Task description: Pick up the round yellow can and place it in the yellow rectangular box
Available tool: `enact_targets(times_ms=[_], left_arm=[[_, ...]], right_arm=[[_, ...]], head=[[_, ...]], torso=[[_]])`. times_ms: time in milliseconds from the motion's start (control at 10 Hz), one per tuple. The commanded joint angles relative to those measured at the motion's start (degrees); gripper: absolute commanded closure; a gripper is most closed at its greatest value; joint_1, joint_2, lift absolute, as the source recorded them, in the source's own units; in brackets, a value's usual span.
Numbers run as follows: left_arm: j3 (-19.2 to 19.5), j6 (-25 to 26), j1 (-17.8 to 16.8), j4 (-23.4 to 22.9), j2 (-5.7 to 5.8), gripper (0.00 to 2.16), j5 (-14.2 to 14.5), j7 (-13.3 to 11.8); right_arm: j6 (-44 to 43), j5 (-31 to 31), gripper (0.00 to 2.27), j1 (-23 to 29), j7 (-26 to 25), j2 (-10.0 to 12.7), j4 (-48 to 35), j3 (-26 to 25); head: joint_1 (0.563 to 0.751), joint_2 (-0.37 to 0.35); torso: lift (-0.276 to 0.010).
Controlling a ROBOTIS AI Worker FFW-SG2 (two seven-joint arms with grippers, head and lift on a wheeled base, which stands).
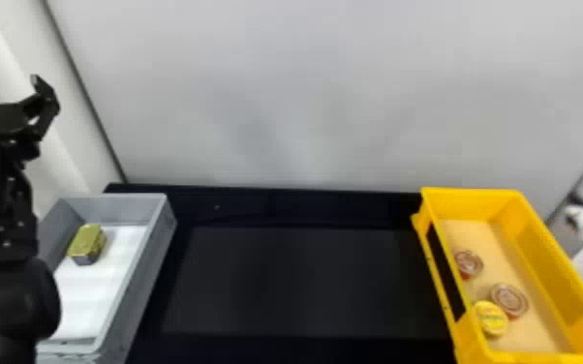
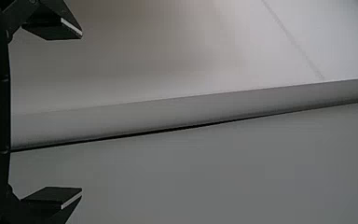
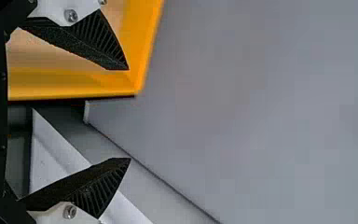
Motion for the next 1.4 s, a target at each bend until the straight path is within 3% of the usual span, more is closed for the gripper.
enact_targets(times_ms=[0,400,1000,1300], left_arm=[[0.0,0.0,0.1,0.0,-0.15,0.1,0.0,0.0],[0.3,0.0,0.2,-0.2,-0.15,0.1,0.0,0.0],[0.6,-0.2,0.3,-0.3,-0.15,0.1,0.0,0.1],[0.6,-0.1,0.3,-0.4,-0.15,0.1,0.0,0.1]], right_arm=[[-5.4,0.1,0.1,0.1,-5.5,0.1,-5.7,-2.9],[-10.4,-0.6,0.09,-0.1,-13.5,0.0,-12.0,-7.0],[-20.1,-19.0,0.08,0.1,-25.0,-0.1,-15.7,-10.5],[-21.4,-23.1,0.07,1.2,-29.7,-0.1,-16.5,-10.5]], head=[[0.694,0.014],[0.694,0.014],[0.694,0.014],[0.694,0.014]], torso=[[-0.06],[-0.06],[-0.06],[-0.06]])
